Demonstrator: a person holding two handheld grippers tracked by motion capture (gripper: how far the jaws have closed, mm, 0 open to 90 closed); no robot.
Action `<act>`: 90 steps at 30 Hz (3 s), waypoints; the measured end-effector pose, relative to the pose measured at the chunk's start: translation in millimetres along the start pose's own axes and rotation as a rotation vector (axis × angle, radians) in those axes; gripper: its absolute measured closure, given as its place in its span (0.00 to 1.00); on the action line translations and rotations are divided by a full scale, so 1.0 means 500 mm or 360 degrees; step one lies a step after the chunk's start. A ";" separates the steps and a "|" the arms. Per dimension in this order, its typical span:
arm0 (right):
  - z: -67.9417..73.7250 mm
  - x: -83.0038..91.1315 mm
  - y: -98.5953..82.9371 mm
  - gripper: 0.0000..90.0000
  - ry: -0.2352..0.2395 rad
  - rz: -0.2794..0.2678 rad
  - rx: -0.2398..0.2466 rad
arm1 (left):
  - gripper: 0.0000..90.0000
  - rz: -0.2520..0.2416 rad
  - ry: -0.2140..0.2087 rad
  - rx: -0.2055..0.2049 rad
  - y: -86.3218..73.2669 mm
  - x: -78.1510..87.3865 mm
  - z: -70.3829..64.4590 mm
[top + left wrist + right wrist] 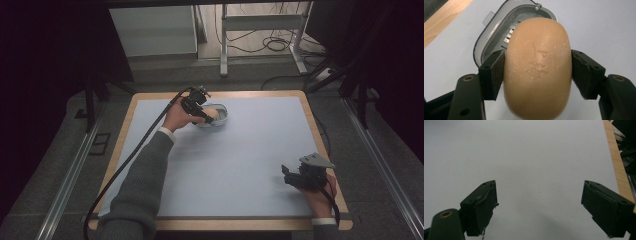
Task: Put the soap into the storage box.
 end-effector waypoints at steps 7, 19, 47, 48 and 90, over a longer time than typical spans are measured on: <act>0.001 -0.001 0.000 0.15 0.0001 0.0000 0.0001 | 0.36 0.0027 0.0006 -0.0015 0.007 -0.019 0.003; 0.002 -0.003 0.002 0.15 -0.0004 0.0002 0.0008 | 0.36 0.0029 -0.0001 -0.0038 0.028 -0.037 0.012; -0.001 -0.004 -0.001 0.15 -0.0013 0.0010 0.0009 | 0.36 -0.0001 -0.0062 -0.0030 0.037 -0.068 0.029; -0.001 -0.004 -0.001 0.15 -0.0013 0.0011 0.0005 | 0.34 -0.0005 -0.0072 -0.0029 0.038 -0.066 0.028; 0.016 0.002 0.005 0.15 0.0010 0.0001 0.0025 | 0.22 -0.0282 0.0015 0.0119 -0.246 0.128 -0.114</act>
Point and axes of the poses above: each handheld gripper's, and its own axes: x roughly backward along the jaws, y roughly out of its top, z roughly to its left, the point moved 7 cm from there along -x, roughly forward along the jaws, and after that the axes turned 6 degrees about -x, right-handed, at the moved point
